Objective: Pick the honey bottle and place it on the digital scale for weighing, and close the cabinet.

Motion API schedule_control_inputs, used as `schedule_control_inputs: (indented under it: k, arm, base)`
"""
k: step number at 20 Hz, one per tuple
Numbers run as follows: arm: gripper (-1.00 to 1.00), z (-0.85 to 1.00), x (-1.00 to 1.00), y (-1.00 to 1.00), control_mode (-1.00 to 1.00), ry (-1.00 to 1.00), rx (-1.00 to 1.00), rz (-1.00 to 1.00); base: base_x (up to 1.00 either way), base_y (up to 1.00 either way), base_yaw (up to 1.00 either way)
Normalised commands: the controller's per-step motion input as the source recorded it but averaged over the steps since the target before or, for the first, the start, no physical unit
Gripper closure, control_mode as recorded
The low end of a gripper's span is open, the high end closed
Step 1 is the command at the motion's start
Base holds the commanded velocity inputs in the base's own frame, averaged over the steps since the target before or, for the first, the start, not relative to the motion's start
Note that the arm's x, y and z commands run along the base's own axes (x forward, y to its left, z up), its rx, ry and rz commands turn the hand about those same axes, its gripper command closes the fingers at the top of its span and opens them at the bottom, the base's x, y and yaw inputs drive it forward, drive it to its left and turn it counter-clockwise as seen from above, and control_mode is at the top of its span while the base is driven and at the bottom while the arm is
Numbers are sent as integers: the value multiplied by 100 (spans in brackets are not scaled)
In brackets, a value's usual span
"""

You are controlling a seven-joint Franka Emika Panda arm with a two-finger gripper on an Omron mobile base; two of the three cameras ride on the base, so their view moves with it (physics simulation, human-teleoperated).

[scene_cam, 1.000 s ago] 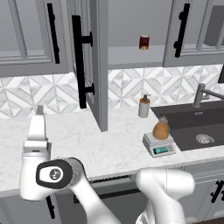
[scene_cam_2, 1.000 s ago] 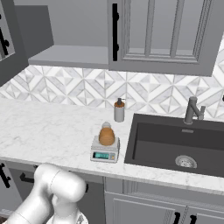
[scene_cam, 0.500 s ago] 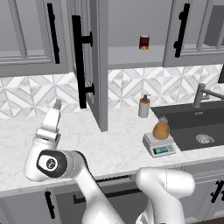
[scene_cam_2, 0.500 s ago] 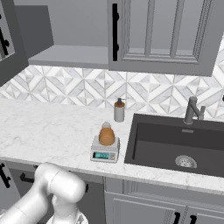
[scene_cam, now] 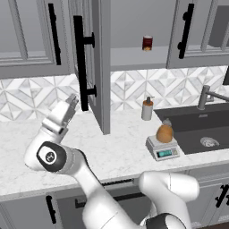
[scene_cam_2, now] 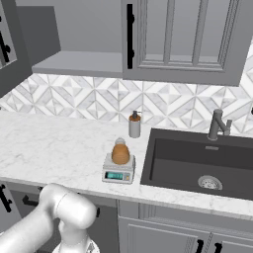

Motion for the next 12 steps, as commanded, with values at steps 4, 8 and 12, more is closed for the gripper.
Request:
schedule_control_inputs:
  k: [4, 8, 12]
  arm:
    - [-100, 41, 0, -3, -100, 1, 6, -22]
    - [-100, 14, 3, -57, -100, 5, 7, -11]
    - [-100, 10, 13, -84, -100, 1, 11, -4]
  base:
    - [0, 0, 0]
    - [0, 0, 0]
    - [0, 0, 0]
